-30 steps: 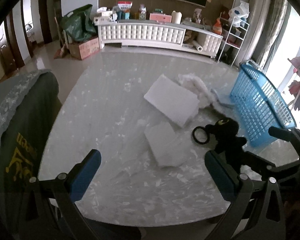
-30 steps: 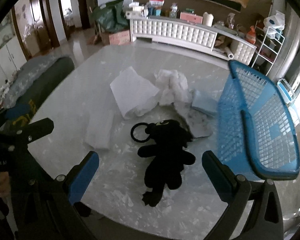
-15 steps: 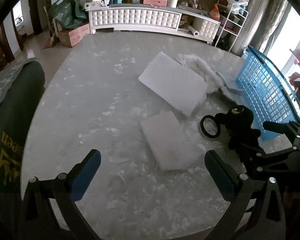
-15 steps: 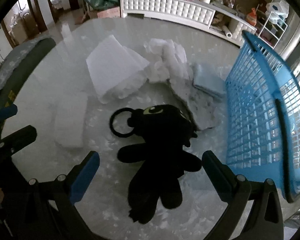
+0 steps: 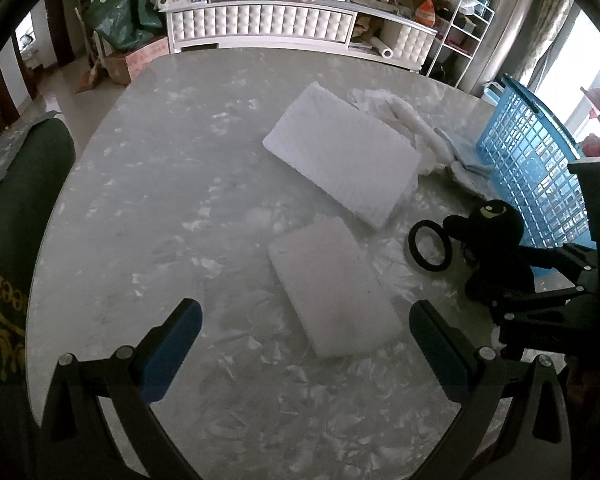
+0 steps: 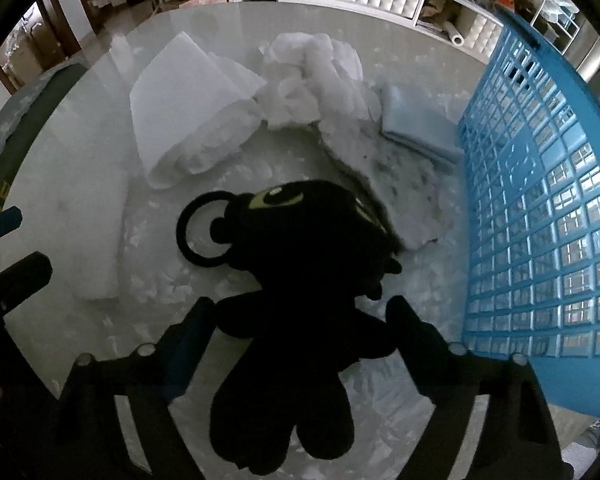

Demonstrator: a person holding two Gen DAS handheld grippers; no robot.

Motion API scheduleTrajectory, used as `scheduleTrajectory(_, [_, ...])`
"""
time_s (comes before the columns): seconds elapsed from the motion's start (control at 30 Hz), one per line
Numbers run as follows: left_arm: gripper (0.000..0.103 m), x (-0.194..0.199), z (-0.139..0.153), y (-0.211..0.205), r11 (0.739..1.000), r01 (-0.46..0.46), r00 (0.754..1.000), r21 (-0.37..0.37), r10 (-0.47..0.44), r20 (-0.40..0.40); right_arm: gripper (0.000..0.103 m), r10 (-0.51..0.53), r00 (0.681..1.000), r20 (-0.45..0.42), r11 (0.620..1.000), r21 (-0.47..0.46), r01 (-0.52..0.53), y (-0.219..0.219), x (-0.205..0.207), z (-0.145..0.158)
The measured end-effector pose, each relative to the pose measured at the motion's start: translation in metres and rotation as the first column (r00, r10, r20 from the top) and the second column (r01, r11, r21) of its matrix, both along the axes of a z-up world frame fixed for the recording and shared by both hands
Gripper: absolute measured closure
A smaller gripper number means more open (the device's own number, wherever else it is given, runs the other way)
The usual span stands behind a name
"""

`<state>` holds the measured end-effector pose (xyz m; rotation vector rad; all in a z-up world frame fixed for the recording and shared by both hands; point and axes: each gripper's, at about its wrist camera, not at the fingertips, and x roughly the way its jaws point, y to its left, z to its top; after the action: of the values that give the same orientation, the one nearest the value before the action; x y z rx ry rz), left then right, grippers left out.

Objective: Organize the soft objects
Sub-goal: 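Close the right gripper on the black plush toy and lift it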

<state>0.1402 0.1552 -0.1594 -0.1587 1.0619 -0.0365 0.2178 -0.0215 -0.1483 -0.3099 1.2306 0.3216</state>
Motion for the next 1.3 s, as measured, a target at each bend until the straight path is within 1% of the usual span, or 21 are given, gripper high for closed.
scheduleTrajectory(0.07, [0.000,0.000,0.000,0.000,1.000,0.000,1.000,0.004,0.000,-0.004,0.034,-0.007,1.000,-0.008,1.000,0.003,0.007,-0.002,-0.001,-0.002])
scheduleTrajectory(0.13, [0.000,0.000,0.001,0.000,1.000,-0.002,1.000,0.008,0.002,-0.005,0.041,-0.009,1.000,-0.016,1.000,0.013,0.009,-0.003,-0.002,-0.003])
scheduleTrajectory(0.2, [0.000,0.000,0.002,0.000,1.000,-0.005,1.000,0.010,0.005,-0.006,0.044,0.000,1.000,-0.015,1.000,0.019,0.000,-0.005,-0.005,-0.005])
scheduleTrajectory(0.3, [0.000,0.000,0.003,0.000,1.000,-0.011,1.000,0.015,0.011,-0.004,0.053,0.003,1.000,-0.008,0.999,0.034,-0.002,-0.009,-0.008,-0.009])
scheduleTrajectory(0.37, [0.000,-0.002,0.004,0.001,1.000,-0.015,1.000,0.015,0.015,-0.005,0.058,0.002,1.000,-0.003,0.999,0.050,-0.001,-0.010,-0.020,-0.008])
scheduleTrajectory(0.53, [0.000,-0.006,0.009,0.003,0.999,-0.027,1.000,0.024,0.027,0.000,0.060,0.008,1.000,-0.001,0.995,0.096,-0.008,-0.017,-0.033,0.002])
scheduleTrajectory(0.63, [0.000,-0.009,0.013,0.004,0.999,-0.026,1.000,0.030,0.026,0.002,0.060,0.011,1.000,0.019,0.993,0.116,-0.013,-0.020,-0.039,0.010])
scheduleTrajectory(0.7, [0.000,-0.009,0.013,0.005,1.000,-0.017,1.000,0.019,0.017,-0.005,0.060,0.014,0.999,0.032,0.992,0.125,-0.018,-0.018,-0.044,0.021])
scheduleTrajectory(0.97, [0.000,-0.002,0.000,0.007,0.998,-0.059,0.997,-0.039,0.056,-0.060,0.060,0.015,0.998,0.056,0.984,0.179,-0.025,-0.029,-0.054,0.050])
scheduleTrajectory(1.1, [0.000,0.003,-0.004,0.000,0.998,-0.057,0.996,-0.018,0.055,-0.073,0.060,0.024,0.997,0.077,0.982,0.188,-0.038,-0.029,-0.061,0.065])
scheduleTrajectory(1.13, [0.000,0.005,-0.006,-0.001,0.998,-0.056,0.995,-0.012,0.055,-0.079,0.060,0.025,0.996,0.081,0.980,0.193,-0.040,-0.029,-0.061,0.074])
scheduleTrajectory(1.17, [0.000,0.007,-0.008,-0.002,0.998,-0.056,0.995,-0.008,0.055,-0.087,0.060,0.025,0.996,0.083,0.979,0.200,-0.041,-0.021,-0.058,0.077])
scheduleTrajectory(1.2, [0.000,0.010,-0.011,-0.003,0.998,-0.060,0.994,-0.006,0.059,-0.096,0.060,0.024,0.996,0.087,0.977,0.209,-0.042,-0.021,-0.068,0.082])
scheduleTrajectory(1.3, [0.000,0.014,-0.017,-0.002,0.997,-0.072,0.992,-0.017,0.070,-0.106,0.060,0.027,0.994,0.102,0.973,0.224,-0.050,-0.026,-0.064,0.092])
